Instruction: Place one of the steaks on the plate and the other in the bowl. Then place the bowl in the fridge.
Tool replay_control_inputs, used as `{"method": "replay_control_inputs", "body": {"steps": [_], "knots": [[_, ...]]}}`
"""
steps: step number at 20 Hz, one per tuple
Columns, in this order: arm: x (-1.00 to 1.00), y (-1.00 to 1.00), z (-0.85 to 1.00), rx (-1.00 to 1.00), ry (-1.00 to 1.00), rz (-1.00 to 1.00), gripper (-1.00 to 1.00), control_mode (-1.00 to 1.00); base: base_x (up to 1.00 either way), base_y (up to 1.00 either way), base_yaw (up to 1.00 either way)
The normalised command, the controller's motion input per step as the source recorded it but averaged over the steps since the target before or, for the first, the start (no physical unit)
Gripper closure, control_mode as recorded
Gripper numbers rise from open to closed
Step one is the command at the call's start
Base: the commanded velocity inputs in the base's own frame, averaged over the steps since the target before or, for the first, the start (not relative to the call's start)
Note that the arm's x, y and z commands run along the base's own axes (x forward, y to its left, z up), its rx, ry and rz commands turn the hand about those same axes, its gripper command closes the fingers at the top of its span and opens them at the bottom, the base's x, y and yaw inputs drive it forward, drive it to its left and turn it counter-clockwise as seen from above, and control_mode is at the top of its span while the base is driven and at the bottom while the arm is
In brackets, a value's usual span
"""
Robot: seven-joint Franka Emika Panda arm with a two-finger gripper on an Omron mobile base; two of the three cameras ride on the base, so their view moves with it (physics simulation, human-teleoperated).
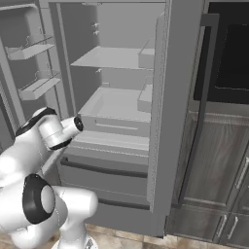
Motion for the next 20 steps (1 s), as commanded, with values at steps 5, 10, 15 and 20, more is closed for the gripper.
{"method": "replay_control_inputs", "body": {"steps": [5,10,15,20], "knots": [[-0.11,-0.93,-0.05,-0.09,-0.02,0.00,-1.00,-1.00,0.00,0.00,0.00],[0.10,-0.60,-0.02,-0.63,-0.24,0.13,-1.00,-1.00,0.00,0.00,0.00],[-0.03,-0.80,0.05,-0.61,-0.50,0.42,-1.00,-1.00,0.00,0.00,0.00],[-0.07,-0.45,0.39,-0.53,-0.16,0.69,-1.00,-1.00,0.00,0.00,0.00]]}}
